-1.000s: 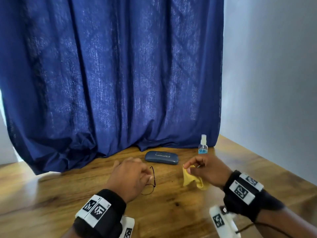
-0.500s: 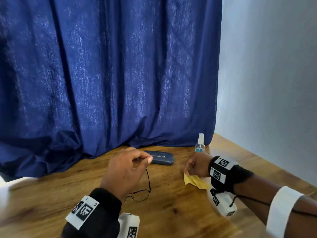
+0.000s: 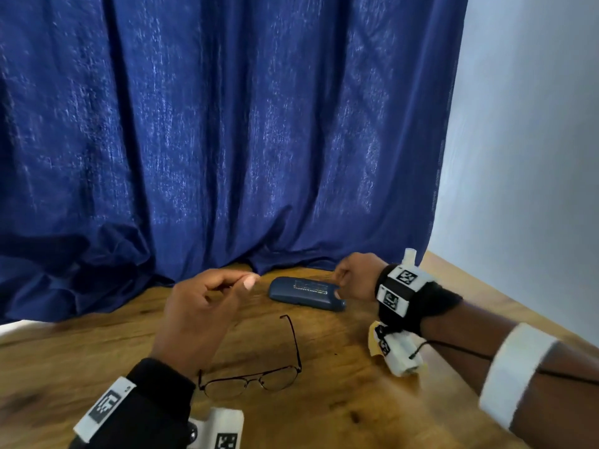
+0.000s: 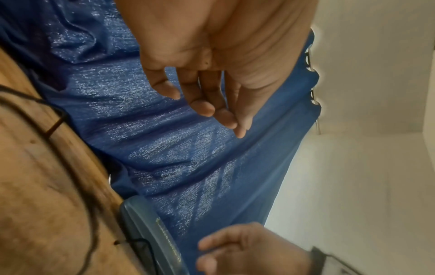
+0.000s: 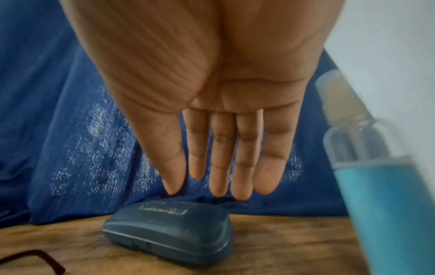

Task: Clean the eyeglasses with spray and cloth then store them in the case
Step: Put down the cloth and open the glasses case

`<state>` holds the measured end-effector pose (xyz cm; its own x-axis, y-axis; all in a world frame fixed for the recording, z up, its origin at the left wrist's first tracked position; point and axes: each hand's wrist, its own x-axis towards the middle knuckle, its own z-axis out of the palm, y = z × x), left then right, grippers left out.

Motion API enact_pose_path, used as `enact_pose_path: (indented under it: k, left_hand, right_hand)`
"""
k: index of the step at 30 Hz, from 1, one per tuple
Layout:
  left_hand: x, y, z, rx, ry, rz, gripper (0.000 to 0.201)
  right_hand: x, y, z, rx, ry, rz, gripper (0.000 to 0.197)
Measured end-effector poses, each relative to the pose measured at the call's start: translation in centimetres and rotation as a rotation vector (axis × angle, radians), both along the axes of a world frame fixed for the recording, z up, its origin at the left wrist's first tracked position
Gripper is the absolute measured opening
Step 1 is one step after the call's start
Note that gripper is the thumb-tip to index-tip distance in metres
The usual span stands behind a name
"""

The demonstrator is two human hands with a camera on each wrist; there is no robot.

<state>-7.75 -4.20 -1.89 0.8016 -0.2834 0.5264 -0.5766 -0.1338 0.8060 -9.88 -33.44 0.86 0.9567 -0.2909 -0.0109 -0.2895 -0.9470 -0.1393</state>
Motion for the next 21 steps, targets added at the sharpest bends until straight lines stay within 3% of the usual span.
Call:
enact_pose_path:
  k: [4,9,13,18,21]
  left_hand:
    - [0.7,1.3,0.4,-0.128,0.079,-0.023,0.013]
    - [2.0,2.4,0.3,-0.306,0.207,0.002,0.015]
    - [2.4,2.5,0.1,-0.361,0.262,-0.007,0.015]
    - [2.5,2.6,0.1,-0.414,0.322,-0.039,0.020]
    - [2.7,2.6,0.3,-0.436,0.335,-0.007,0.036]
  right_hand:
    - [5.9,0.9,-2.4,-0.039,0.111,0.051,0.082]
    - [8.6,2.5,-3.7,-0.181,0.190,0.108,0.064]
    - [8.5,2.5,-4.0,-0.162,0.107,0.090,0.066]
    - [5.4,4.2,-1.8,0.239,-0.178,0.146,0.071]
    - [3.1,6.5,-0.5,0.553,-0.366,0.193,0.064]
